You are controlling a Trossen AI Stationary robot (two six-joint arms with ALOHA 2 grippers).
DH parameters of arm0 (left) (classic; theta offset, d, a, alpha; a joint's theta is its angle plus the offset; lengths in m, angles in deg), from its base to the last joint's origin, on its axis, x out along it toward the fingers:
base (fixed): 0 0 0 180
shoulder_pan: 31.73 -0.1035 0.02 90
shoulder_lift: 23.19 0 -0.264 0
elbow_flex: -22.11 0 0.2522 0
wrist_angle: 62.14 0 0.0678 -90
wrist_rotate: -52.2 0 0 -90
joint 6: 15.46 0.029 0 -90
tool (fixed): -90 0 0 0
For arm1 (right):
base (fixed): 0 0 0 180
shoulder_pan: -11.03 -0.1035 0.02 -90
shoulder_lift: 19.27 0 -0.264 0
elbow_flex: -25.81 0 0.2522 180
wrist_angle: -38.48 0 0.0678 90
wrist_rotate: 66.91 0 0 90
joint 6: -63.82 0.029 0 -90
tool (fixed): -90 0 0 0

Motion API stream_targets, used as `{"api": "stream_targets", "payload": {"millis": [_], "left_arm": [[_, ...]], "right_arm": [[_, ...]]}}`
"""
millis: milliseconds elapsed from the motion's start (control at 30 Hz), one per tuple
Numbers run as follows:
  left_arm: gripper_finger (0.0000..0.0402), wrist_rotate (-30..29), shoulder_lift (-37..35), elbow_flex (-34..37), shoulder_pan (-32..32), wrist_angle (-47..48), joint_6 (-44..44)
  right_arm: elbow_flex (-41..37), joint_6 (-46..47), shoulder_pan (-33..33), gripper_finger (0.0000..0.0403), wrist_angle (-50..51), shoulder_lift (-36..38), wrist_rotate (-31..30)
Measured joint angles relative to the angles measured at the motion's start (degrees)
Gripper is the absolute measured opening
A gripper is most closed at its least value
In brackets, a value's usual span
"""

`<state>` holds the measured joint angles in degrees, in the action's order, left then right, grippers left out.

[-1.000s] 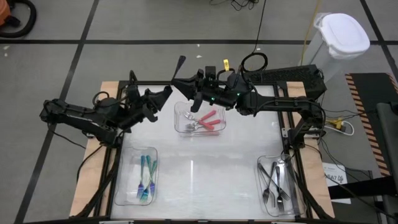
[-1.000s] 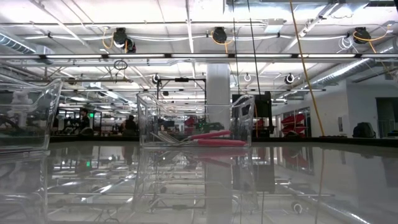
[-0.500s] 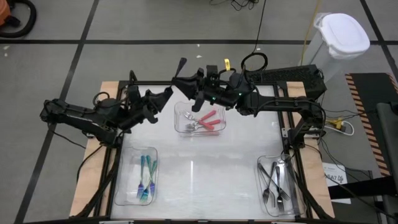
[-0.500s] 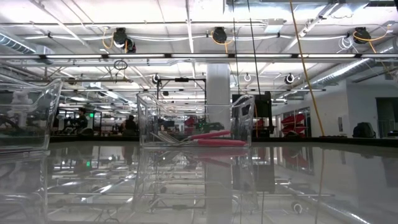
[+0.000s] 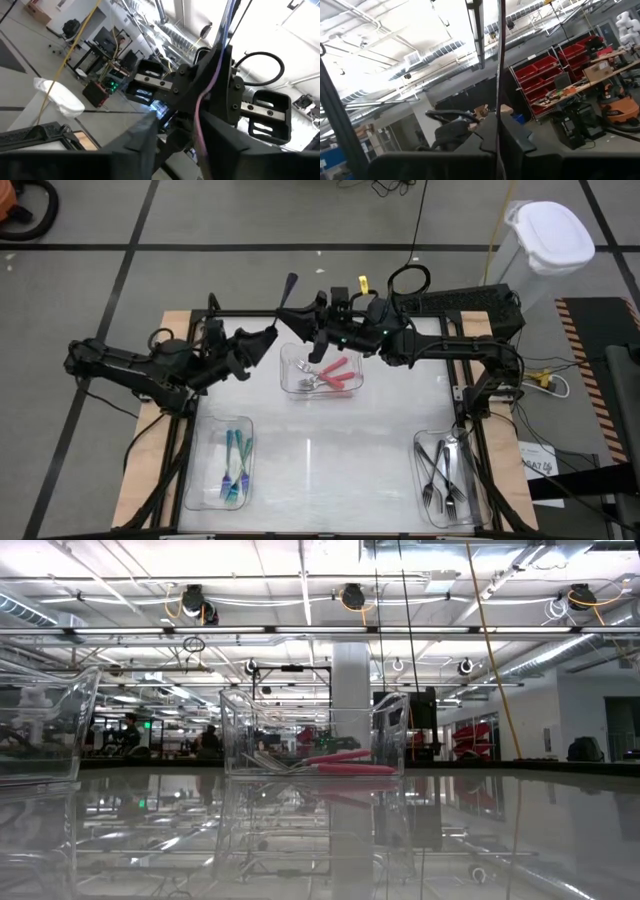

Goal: Sort silverware by color (type)
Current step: Put the blue fork into the left transparent bin

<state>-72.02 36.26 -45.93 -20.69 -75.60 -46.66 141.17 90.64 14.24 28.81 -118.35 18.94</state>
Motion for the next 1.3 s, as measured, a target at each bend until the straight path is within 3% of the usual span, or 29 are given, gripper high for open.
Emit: {"api": "stream_targets", "payload": {"millis": [167,300,467,633,833,1300], "left_arm": [[0.0213,1.00,-4.23,0.00,1.20,4.82,-0.79],[0.0244,0.96,-8.84,0.02,1.86,12.24,-5.41],[0.0249,1.11,-14.09,0.02,2.25,19.14,-7.35],[0.0249,1.13,-16.16,0.02,2.21,20.15,-5.75],[0.0249,3.19,-15.15,0.02,2.13,20.91,-9.92],[0.0249,9.06,-12.47,0.02,2.10,23.98,-15.01]], "right_arm": [[0.00,-0.04,0.04,0.0001,3.82,1.18,-0.04],[0.00,0.56,0.04,0.0001,6.21,1.87,-0.04],[0.00,3.78,-0.35,0.0001,10.14,1.89,0.38],[0.00,6.62,-1.98,0.0000,14.96,1.43,0.39],[-0.04,10.33,-4.08,0.0000,19.10,0.31,1.04],[-0.07,20.58,-6.41,0.0000,18.21,-4.09,4.40]]}}
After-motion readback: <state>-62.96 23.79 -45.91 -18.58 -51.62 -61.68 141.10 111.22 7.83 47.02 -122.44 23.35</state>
